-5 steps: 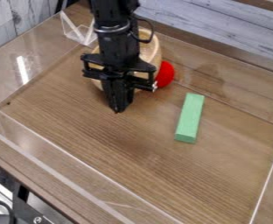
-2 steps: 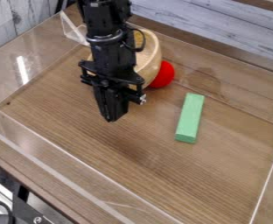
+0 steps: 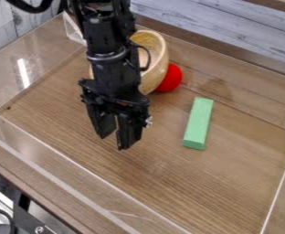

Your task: Remove the green block from the brown bowl and put it on the table

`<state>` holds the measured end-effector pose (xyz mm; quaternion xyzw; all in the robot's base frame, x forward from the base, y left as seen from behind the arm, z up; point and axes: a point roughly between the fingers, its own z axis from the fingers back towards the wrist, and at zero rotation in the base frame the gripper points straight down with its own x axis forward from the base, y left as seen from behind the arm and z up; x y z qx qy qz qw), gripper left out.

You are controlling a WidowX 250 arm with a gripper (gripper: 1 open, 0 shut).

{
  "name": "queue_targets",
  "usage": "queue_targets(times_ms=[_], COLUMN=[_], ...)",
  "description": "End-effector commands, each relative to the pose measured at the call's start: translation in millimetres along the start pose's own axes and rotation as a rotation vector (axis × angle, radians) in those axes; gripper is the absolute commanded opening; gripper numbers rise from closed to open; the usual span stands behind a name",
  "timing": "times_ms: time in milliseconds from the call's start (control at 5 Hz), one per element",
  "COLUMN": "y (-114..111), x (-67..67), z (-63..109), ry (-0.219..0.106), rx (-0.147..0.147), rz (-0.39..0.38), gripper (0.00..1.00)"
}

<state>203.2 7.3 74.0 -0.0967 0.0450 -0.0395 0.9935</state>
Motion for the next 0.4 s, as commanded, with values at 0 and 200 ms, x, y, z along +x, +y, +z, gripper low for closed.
queue_targets(times_ms=[0, 200], y=[-17, -34], x=[9.3, 16.4], z=[4.2, -3.8], ry=[-0.043, -0.043], rx=[0.006, -0.002], rz=[0.006, 0.027], gripper=[0.00, 0.00])
